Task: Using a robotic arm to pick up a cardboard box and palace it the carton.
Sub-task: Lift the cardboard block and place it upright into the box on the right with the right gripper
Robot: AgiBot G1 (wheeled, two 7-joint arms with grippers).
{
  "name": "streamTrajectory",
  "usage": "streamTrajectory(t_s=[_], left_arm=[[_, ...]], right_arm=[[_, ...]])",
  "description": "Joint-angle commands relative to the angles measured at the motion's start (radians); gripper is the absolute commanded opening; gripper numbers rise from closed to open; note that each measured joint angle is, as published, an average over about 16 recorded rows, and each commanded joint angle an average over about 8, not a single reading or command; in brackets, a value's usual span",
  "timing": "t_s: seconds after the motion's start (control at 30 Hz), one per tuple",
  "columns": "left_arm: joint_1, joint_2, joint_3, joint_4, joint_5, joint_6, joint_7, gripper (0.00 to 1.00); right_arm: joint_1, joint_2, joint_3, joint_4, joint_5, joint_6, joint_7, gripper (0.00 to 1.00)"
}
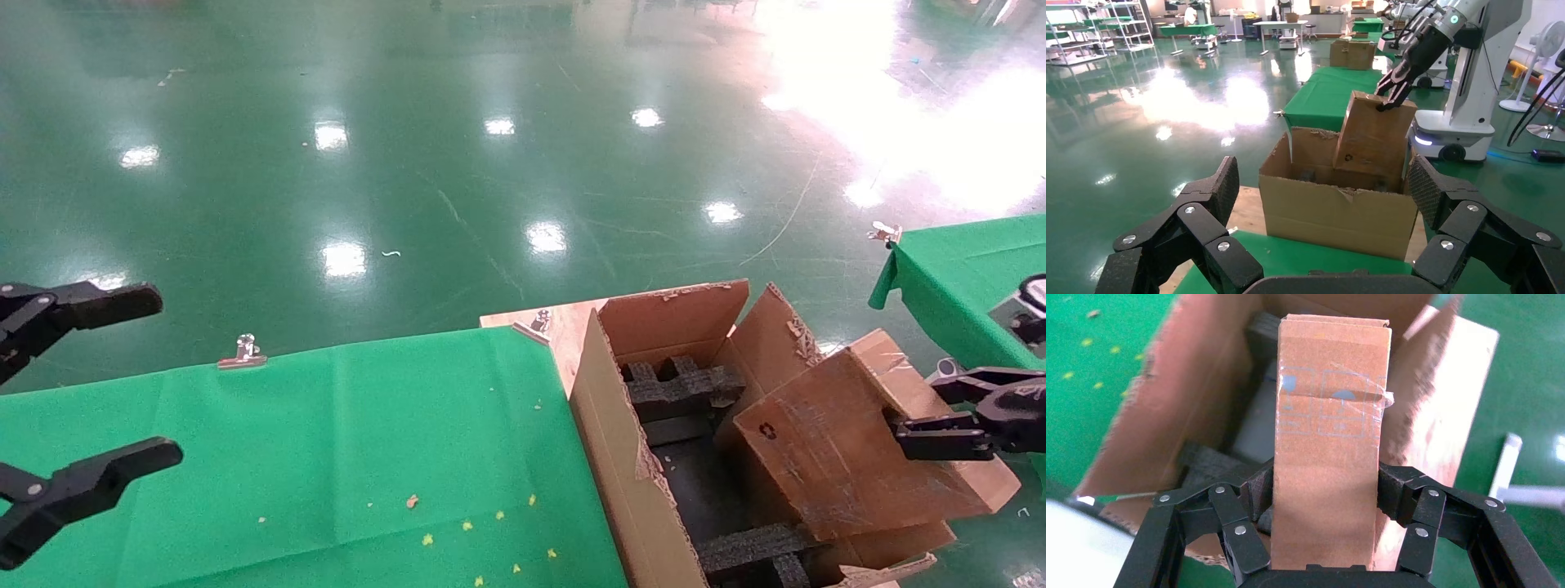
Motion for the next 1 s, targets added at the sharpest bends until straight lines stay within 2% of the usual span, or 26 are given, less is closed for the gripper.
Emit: streamTrajectory(t_s=[0.03,0.23,0.4,0.77,1.0], left_arm=[[0.0,0.0,0.0,0.0,0.0,0.0,0.0,1.0],[0.0,0.0,0.0,0.0,0.0,0.0,0.0,1.0],[0.0,0.0,0.0,0.0,0.0,0.0,0.0,1.0],[0.0,0.0,0.0,0.0,0.0,0.0,0.0,1.0],[0.0,0.0,0.0,0.0,0.0,0.0,0.0,1.0]], right_arm=[[-0.003,0.039,-0.003,0.031,-0.015,0.035,0.039,0.0],[-0.021,0.087,-0.035,0.082,-0.022,0.14,0.119,0.0],[-0.037,0.097,-0.073,0.095,0.005,0.205,0.144,0.0],[-0.043,0.091,-0.084,0.089,0.018,0.218,0.15,0.0],[-0.072,0.046,-0.123,0.074,0.003,0.262,0.236,0.0]])
